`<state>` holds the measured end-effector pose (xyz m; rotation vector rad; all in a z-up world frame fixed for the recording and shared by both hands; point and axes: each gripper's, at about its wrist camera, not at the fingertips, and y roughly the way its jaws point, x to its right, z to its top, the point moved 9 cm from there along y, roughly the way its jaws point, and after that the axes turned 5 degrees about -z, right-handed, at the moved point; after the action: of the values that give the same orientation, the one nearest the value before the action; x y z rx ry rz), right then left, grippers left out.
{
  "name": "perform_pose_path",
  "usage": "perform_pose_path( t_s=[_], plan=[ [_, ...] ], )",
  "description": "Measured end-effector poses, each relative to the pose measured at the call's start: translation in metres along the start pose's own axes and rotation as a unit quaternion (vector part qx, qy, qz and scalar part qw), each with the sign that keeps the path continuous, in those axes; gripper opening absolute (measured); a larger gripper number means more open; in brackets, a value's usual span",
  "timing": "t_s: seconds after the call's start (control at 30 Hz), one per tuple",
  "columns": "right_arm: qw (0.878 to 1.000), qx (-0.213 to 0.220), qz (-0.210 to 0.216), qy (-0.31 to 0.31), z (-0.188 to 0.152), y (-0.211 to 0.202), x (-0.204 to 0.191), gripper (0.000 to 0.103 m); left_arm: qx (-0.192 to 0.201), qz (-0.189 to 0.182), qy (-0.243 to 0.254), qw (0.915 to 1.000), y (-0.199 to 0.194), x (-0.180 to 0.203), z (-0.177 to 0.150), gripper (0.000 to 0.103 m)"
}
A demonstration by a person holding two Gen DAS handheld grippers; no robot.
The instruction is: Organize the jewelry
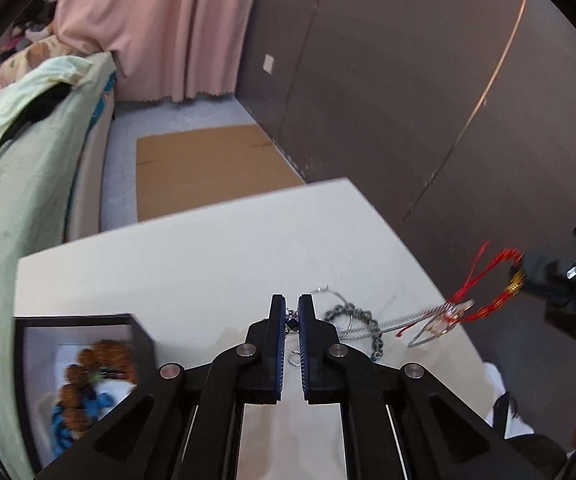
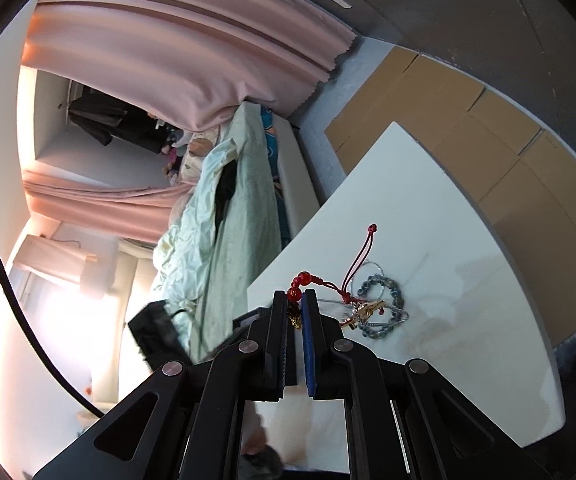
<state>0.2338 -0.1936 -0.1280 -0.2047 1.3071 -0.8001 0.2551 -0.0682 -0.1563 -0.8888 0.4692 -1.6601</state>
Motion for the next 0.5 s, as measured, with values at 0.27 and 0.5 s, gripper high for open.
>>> perform_pose_path(
  t_s=[0.27, 0.5],
  plan=[
    [0.999, 0.004, -0.052, 0.011, -0.004, 0.001, 0.018, 0.009, 0.075, -0.001, -0.011, 0.9971, -0.074, -0.006, 0.022, 0.006],
    [0.994, 0.005, -0.107, 0.018, -0.013, 0.001, 0.039, 0.009, 0.139, 0.004, -0.023, 0.9900, -0.138, -0.014, 0.029, 0.000]
  ],
)
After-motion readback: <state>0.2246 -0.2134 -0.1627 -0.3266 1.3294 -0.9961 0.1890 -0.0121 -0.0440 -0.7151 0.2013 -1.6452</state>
